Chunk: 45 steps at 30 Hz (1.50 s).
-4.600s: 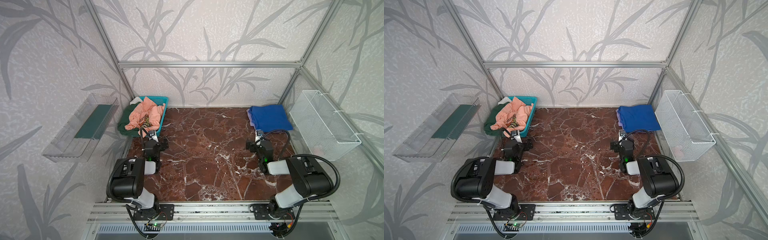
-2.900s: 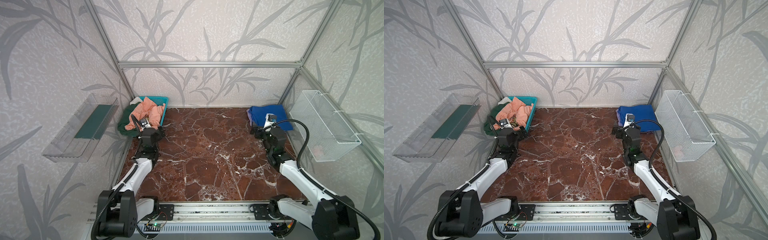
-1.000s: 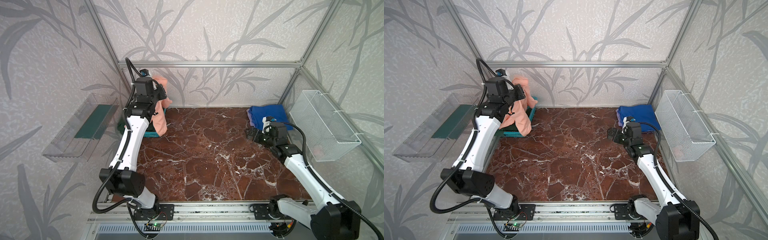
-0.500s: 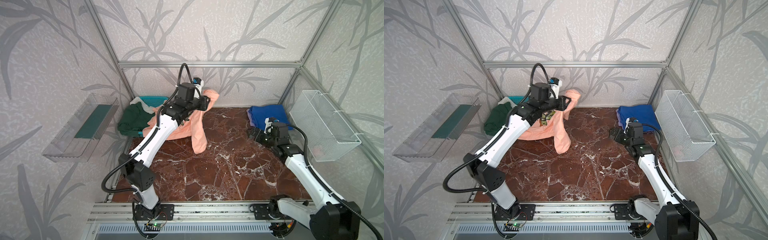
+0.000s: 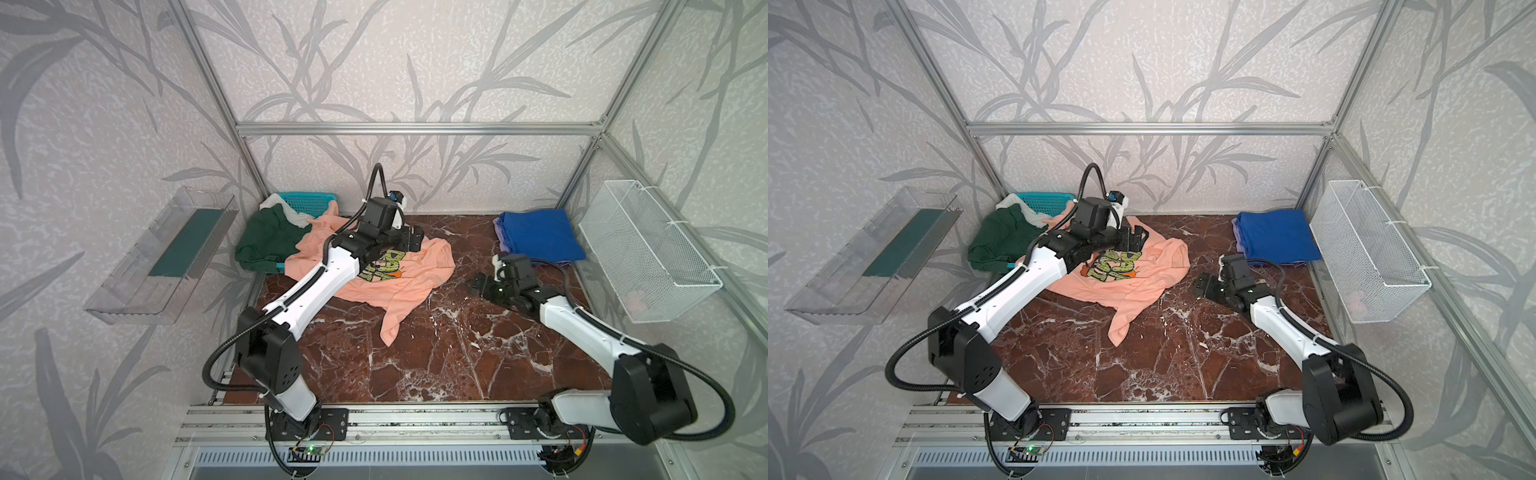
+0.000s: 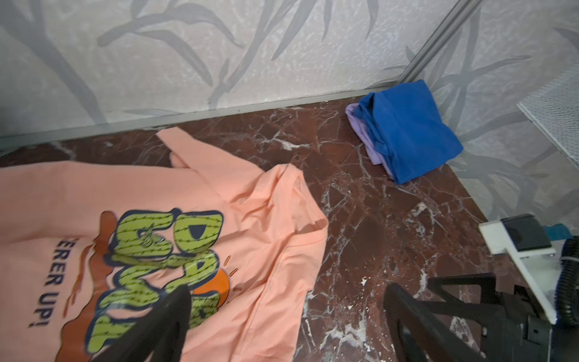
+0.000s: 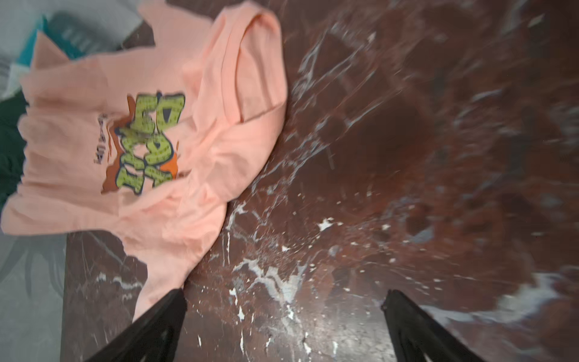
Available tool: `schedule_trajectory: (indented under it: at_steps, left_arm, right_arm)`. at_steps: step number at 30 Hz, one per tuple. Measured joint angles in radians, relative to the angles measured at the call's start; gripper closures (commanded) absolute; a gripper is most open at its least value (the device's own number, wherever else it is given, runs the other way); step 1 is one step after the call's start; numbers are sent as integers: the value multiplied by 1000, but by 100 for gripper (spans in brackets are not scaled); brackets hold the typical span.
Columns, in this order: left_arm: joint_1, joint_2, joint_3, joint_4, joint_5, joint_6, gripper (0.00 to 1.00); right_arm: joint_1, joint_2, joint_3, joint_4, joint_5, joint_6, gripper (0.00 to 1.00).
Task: Fold and stack the t-shirts
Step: 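Grasp the shirt hem with the right gripper while the left gripper holds the shirt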
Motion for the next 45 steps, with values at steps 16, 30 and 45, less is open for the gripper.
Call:
schedule_trajectory:
  at_steps: [16,30,45]
  left_arm:
    - [153,-388,-458,58,-171,-99,4]
    - [171,-425,-490,55,-190,-90,4]
    - [172,-446,-489,15,-259,-37,4]
  right_arm:
    - [263,534,351,133,-101,65,20]
    - [201,620,438,76,-65,44,100]
    - [97,49,211,-51,341,-72,100]
